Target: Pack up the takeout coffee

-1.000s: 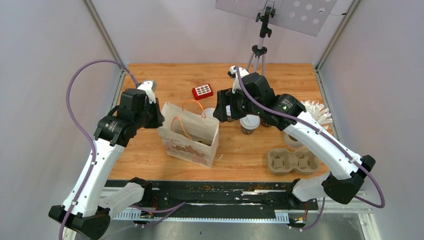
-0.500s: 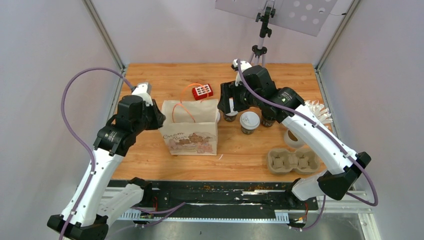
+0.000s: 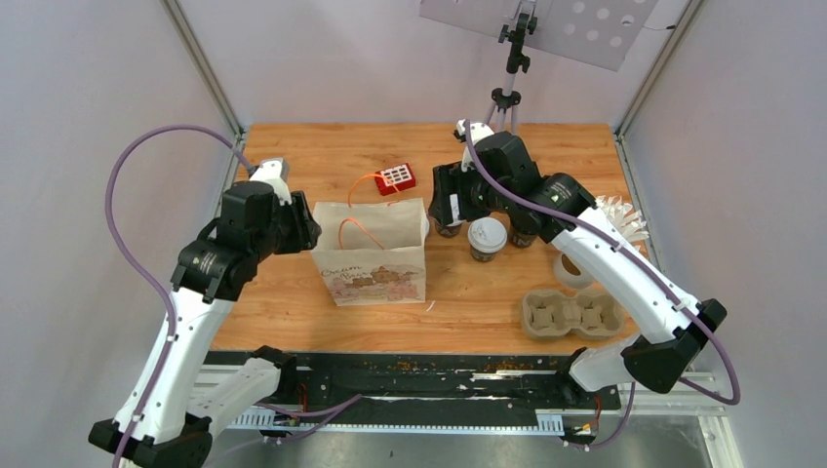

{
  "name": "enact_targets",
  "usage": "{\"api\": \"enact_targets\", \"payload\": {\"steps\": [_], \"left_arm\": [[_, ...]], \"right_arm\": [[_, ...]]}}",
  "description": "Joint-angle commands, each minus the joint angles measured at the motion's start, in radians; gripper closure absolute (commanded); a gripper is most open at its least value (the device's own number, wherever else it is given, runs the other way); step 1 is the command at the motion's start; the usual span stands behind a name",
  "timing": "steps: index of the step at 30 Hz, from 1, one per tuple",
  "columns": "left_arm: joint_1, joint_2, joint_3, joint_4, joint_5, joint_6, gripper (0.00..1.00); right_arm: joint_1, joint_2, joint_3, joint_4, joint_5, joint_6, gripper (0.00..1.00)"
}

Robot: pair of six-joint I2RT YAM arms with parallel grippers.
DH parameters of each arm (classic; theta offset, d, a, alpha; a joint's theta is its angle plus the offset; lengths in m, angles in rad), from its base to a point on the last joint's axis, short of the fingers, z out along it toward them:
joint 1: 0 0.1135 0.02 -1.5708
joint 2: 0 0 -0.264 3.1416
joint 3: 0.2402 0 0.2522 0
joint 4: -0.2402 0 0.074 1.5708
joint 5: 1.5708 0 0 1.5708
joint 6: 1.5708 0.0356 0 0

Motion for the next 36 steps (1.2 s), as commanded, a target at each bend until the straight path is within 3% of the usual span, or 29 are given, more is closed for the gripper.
{"api": "enact_targets", "payload": {"steps": [1,5,11,18,25,36], "left_arm": [[0.005,0.067,0.086,-0.101,-0.045,0.009,0.46],[0.005,0.085,0.088,-0.085,0.004,0.012,0.46],[0.005,0.060,0.041,-0.055,0.036,0.037,0.46],[0.005,0.061,0.039,-0.078,0.038,0.019,0.46],[0.005,0.060,0.061,-0.099,0.042,0.040,0.46],[0.004,0.047,0.102,-0.143,0.028,0.055,0.46]], "right_arm": [[-0.018,-0.023,0.014,-0.061,0.173,-0.037,0.24],[-0.151,0.000,0.002,-0.128,0.166,-0.043,0.21],[-0.315,0.002,-0.131,-0.058,0.069,-0.110,0.21],[-0.330,0.045,-0.216,0.052,0.054,-0.234,0.19],[-0.330,0.148,-0.194,0.088,-0.044,-0.300,0.20],[-0.325,0.259,-0.147,0.085,-0.066,-0.365,0.17]]}}
